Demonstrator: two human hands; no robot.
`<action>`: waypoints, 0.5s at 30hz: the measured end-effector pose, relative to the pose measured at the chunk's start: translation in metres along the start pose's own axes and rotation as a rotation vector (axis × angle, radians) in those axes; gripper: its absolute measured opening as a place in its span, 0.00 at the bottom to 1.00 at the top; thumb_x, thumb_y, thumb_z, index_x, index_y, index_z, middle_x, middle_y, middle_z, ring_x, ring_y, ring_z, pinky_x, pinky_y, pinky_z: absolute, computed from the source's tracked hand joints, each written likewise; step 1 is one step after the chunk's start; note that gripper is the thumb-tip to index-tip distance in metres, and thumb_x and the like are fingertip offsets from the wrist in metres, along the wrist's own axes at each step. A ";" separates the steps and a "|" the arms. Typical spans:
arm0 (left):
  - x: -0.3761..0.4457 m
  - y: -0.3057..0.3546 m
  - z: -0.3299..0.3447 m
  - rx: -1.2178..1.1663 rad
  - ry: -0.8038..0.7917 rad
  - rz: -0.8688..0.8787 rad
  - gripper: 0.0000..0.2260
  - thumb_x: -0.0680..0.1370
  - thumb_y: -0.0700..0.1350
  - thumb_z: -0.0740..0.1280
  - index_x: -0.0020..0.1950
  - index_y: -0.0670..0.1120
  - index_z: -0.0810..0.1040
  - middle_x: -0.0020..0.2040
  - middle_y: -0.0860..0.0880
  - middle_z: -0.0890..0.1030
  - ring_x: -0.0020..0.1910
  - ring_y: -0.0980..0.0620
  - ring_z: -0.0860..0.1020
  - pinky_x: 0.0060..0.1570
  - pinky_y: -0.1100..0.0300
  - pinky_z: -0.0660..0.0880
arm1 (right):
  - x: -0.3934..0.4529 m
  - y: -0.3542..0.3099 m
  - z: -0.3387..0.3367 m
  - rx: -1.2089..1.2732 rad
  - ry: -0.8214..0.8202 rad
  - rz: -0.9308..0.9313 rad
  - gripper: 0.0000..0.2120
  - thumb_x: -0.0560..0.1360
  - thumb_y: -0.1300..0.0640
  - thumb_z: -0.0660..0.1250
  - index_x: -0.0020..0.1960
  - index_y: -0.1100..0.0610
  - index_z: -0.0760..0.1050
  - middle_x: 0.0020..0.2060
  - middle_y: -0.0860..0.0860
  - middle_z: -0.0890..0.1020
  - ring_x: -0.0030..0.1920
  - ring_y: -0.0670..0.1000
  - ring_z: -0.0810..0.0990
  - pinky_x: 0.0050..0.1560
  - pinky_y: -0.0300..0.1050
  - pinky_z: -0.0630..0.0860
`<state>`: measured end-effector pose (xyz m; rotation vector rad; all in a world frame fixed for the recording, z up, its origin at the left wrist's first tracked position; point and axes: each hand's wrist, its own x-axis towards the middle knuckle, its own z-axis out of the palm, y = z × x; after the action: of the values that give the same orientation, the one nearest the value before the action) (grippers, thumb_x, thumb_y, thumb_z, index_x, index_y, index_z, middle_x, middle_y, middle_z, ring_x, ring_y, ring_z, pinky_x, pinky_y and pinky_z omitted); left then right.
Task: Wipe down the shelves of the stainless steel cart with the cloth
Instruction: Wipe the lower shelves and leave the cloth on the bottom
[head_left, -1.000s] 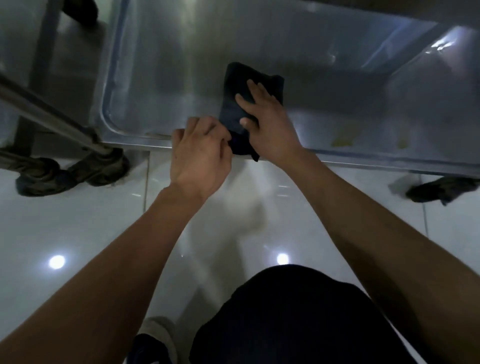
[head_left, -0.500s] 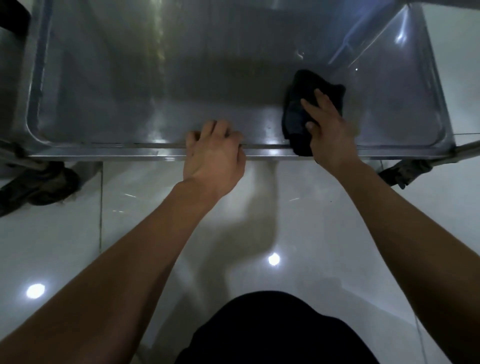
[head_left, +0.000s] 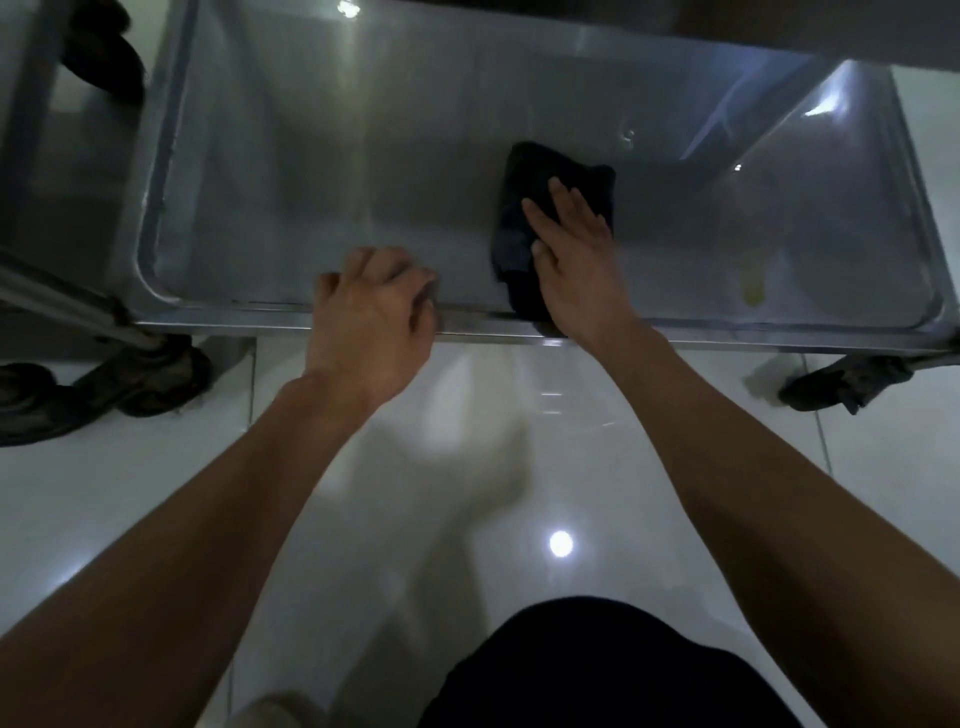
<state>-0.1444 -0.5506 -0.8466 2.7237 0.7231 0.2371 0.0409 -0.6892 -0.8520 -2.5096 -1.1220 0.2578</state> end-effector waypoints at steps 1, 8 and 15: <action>0.000 -0.015 -0.006 0.017 0.011 -0.056 0.14 0.77 0.48 0.64 0.61 0.50 0.81 0.64 0.49 0.77 0.66 0.44 0.71 0.59 0.44 0.68 | 0.006 -0.010 0.006 -0.008 -0.004 -0.023 0.23 0.83 0.58 0.54 0.78 0.53 0.64 0.80 0.55 0.57 0.80 0.59 0.53 0.78 0.56 0.50; -0.008 -0.086 -0.049 0.113 0.047 -0.273 0.12 0.78 0.49 0.63 0.58 0.49 0.80 0.65 0.46 0.75 0.67 0.41 0.69 0.62 0.40 0.66 | 0.064 -0.096 0.044 -0.028 -0.093 -0.141 0.23 0.85 0.56 0.52 0.79 0.50 0.60 0.81 0.51 0.51 0.81 0.54 0.48 0.78 0.52 0.45; -0.023 -0.120 -0.057 0.054 0.135 -0.307 0.08 0.77 0.45 0.61 0.45 0.43 0.78 0.47 0.45 0.79 0.45 0.45 0.77 0.46 0.46 0.77 | 0.114 -0.203 0.089 -0.035 -0.234 -0.317 0.23 0.85 0.54 0.52 0.80 0.48 0.57 0.82 0.51 0.49 0.81 0.55 0.48 0.78 0.53 0.46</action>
<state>-0.2323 -0.4492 -0.8357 2.6172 1.1865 0.3349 -0.0487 -0.4570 -0.8511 -2.3285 -1.6067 0.4538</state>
